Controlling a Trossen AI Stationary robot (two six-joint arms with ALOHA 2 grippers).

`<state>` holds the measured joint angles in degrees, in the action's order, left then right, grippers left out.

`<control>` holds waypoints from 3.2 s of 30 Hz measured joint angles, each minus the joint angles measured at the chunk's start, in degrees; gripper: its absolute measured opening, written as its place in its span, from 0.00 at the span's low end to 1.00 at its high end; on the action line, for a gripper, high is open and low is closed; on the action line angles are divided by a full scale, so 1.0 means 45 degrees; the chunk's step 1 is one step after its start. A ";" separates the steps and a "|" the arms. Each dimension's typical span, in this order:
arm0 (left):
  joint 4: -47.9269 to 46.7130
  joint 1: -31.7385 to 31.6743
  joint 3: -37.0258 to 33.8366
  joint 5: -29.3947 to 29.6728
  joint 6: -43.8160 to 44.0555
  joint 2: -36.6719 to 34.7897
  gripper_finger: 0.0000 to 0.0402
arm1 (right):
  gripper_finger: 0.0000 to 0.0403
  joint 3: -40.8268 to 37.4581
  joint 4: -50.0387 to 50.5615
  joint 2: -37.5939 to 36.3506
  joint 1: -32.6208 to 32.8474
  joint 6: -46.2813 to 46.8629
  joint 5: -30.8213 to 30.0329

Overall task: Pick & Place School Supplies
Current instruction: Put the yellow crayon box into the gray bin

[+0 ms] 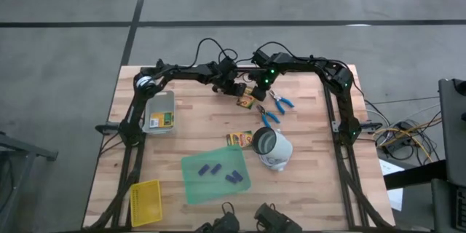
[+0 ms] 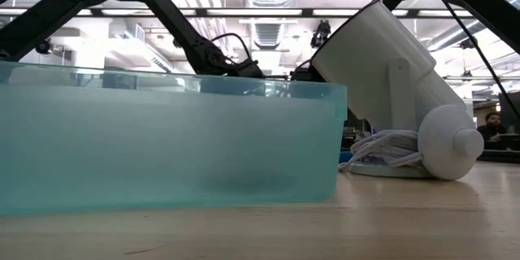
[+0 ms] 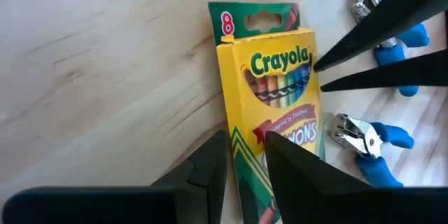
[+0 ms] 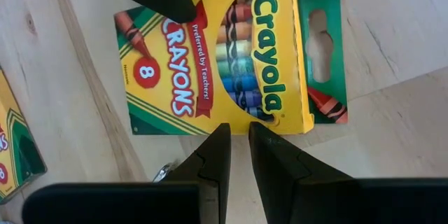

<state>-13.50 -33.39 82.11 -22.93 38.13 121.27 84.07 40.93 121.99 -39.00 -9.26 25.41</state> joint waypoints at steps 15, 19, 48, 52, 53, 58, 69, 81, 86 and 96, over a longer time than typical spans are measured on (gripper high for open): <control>0.0103 -0.0005 0.0000 -0.0555 0.0231 -0.0004 0.26 | 0.14 -0.0077 0.0013 0.0000 0.0000 -0.0097 -0.0005; 0.0108 -0.0005 0.0005 -0.0679 0.0247 -0.0002 0.26 | 0.14 -0.0155 0.0046 -0.0005 0.0000 -0.0106 -0.0005; 0.1336 -0.0010 0.0019 -0.1159 0.0602 -0.0004 0.11 | 0.14 -0.0112 0.0209 -0.0857 0.0010 0.0021 -0.0087; 0.1322 -0.0010 0.0019 -0.0846 0.0646 -0.0004 0.10 | 0.14 -0.0112 0.0197 -0.1186 -0.0001 0.0056 -0.0061; 0.1317 -0.0010 0.0019 -0.0803 0.0646 -0.0004 0.10 | 0.14 -0.0112 0.0197 -0.1252 -0.0028 0.0059 -0.0058; 0.1313 -0.0010 0.0024 -0.0735 0.0753 -0.0004 0.11 | 0.14 -0.0112 0.0204 -0.1524 -0.0246 0.0111 -0.0025; 0.1237 -0.0158 0.0019 -0.0515 0.1125 -0.0324 0.10 | 0.14 -0.0141 -0.0491 -0.3268 -0.0778 -0.1368 0.0033; 0.0296 -0.0598 0.0006 -0.0270 0.0988 -0.1728 0.10 | 0.14 -0.0160 -0.0937 -0.3789 -0.1427 -0.1761 0.0070; -0.1622 -0.0892 0.0010 -0.0031 -0.0160 -0.3259 0.10 | 0.14 -0.0160 -0.0957 -0.3789 -0.1697 -0.2030 0.0073; -0.7991 -0.0533 0.0010 0.3780 0.0144 -0.7617 0.10 | 0.14 -0.0165 -0.1266 -0.3784 -0.1906 -0.2097 0.0100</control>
<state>-49.46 -35.78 82.15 -5.92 38.78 87.00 83.33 35.23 104.97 -47.58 -18.70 25.86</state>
